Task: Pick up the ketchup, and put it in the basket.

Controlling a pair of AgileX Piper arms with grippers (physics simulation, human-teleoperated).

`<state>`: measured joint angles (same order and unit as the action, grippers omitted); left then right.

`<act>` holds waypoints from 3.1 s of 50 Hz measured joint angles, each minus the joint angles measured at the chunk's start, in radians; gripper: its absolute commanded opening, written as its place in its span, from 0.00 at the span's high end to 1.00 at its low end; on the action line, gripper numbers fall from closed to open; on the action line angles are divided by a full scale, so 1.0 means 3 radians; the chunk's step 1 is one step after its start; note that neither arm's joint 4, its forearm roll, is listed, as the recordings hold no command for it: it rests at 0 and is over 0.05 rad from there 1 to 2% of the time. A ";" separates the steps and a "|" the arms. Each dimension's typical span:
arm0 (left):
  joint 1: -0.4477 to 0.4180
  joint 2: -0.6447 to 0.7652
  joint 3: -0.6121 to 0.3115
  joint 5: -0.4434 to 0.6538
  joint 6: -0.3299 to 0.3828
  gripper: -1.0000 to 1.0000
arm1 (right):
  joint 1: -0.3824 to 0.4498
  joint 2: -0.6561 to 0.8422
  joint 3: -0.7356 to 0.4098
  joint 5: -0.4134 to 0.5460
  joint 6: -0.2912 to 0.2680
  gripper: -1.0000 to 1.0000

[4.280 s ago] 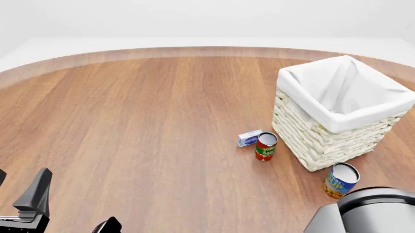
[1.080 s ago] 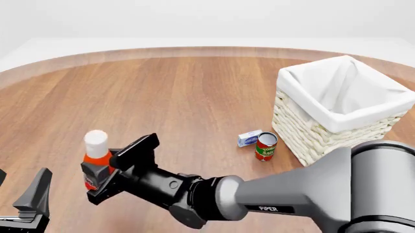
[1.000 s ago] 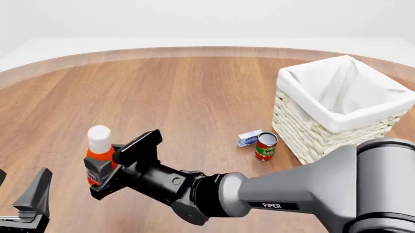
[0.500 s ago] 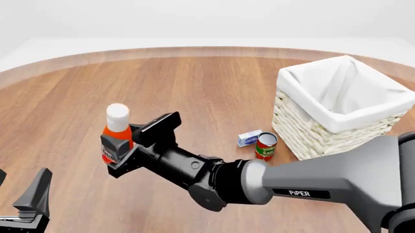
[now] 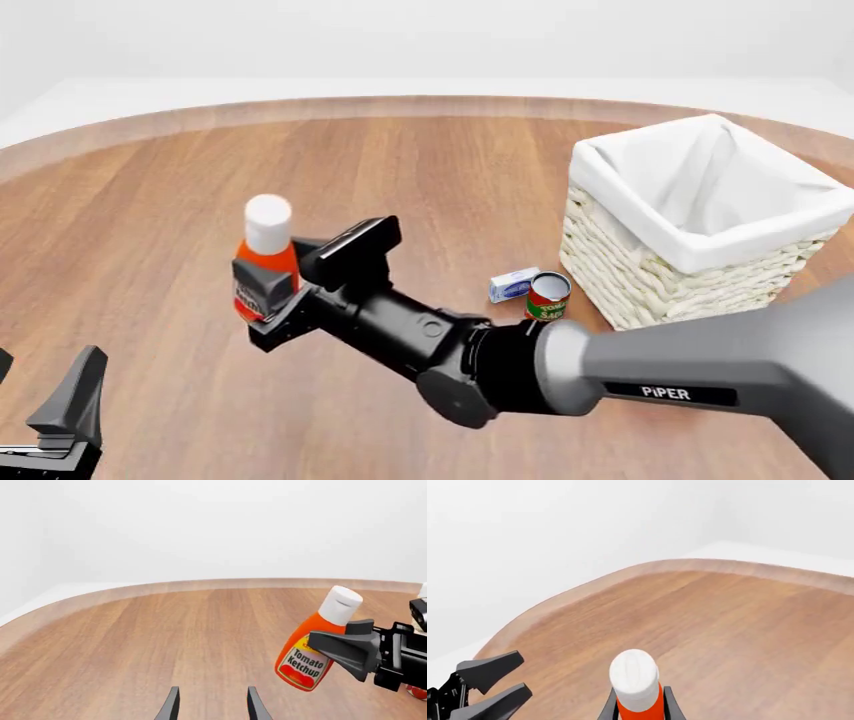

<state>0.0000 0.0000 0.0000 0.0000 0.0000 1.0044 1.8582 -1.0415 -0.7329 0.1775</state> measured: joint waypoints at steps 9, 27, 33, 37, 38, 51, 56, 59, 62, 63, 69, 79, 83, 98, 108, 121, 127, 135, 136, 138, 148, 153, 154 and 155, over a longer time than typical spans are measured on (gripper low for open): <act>0.0000 0.0000 0.0000 0.0000 0.0000 0.00 | -0.0033 -0.0090 0.0064 -0.0016 -0.0047 1.00; 0.0000 0.0000 0.0000 0.0000 0.0000 0.00 | -0.0118 -0.0301 0.0278 -0.0203 -0.0051 1.00; 0.0000 0.0000 0.0000 0.0000 0.0000 0.00 | -0.0155 -0.0355 0.0360 -0.0294 -0.0044 1.00; 0.0000 0.0000 0.0000 0.0000 0.0000 0.00 | -0.0177 -0.0387 0.0413 -0.0347 -0.0041 1.00; 0.0000 0.0000 0.0000 0.0000 0.0000 0.00 | -0.0182 -0.0397 0.0426 -0.0359 -0.0041 1.00; 0.0000 0.0000 0.0000 0.0000 0.0000 0.00 | -0.0278 -0.0590 0.0594 -0.0442 -0.0073 1.00; 0.0000 0.0000 0.0000 0.0000 0.0000 0.00 | -0.0350 -0.0657 0.0623 -0.0440 -0.0094 1.00; 0.0000 0.0000 0.0000 0.0000 0.0000 0.00 | -0.0389 -0.0681 0.0628 -0.0432 -0.0108 1.00; 0.0000 0.0000 0.0000 0.0000 0.0000 0.00 | -0.0423 -0.0692 0.0624 -0.0419 -0.0121 1.00; 0.0000 0.0000 0.0000 0.0000 0.0000 0.00 | -0.0434 -0.0693 0.0619 -0.0410 -0.0126 1.00; 0.0000 0.0000 0.0000 0.0000 0.0000 0.00 | -0.0482 -0.0706 0.0587 -0.0343 -0.0162 1.00; 0.0000 0.0000 0.0000 0.0000 0.0000 0.00 | -0.0521 -0.0729 0.0520 -0.0215 -0.0231 1.00; 0.0000 0.0000 0.0000 0.0000 0.0000 0.00 | -0.0540 -0.0740 0.0498 -0.0177 -0.0251 1.00; 0.0000 0.0000 0.0000 0.0000 0.0000 0.00 | -0.0650 -0.0900 0.0504 -0.0067 -0.0316 1.00; 0.0000 0.0000 0.0000 0.0000 0.0000 0.00 | -0.0764 -0.1013 0.0537 -0.0042 -0.0358 1.00; 0.0000 0.0000 0.0000 0.0000 0.0000 0.00 | -0.0984 -0.1292 0.0675 0.0025 -0.0408 1.00; 0.0000 0.0000 0.0000 0.0000 0.0000 0.00 | -0.1123 -0.1438 0.0737 0.0051 -0.0422 1.00; 0.0000 0.0000 0.0000 0.0000 0.0000 0.00 | -0.1338 -0.1584 0.0795 0.0059 -0.0422 1.00; 0.0000 0.0000 0.0000 0.0000 0.0000 0.00 | -0.1363 -0.1599 0.0801 0.0059 -0.0421 1.00; 0.0000 0.0000 0.0000 0.0000 0.0000 0.00 | -0.1416 -0.1629 0.0814 0.0058 -0.0417 1.00; 0.0000 0.0000 0.0000 0.0000 0.0000 0.00 | -0.1677 -0.1768 0.0866 0.0053 -0.0405 1.00; 0.0000 0.0000 0.0000 0.0000 0.0000 0.00 | -0.1801 -0.1828 0.0887 0.0058 -0.0415 1.00; 0.0000 0.0000 0.0000 0.0000 0.0000 0.00 | -0.1825 -0.1839 0.0891 0.0059 -0.0416 1.00; 0.0000 0.0000 0.0000 0.0000 0.0000 0.00 | -0.1848 -0.1850 0.0894 0.0060 -0.0418 1.00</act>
<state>0.0000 0.0000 0.0000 0.0000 0.0000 0.4500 1.3032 -0.7732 -0.7151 0.0522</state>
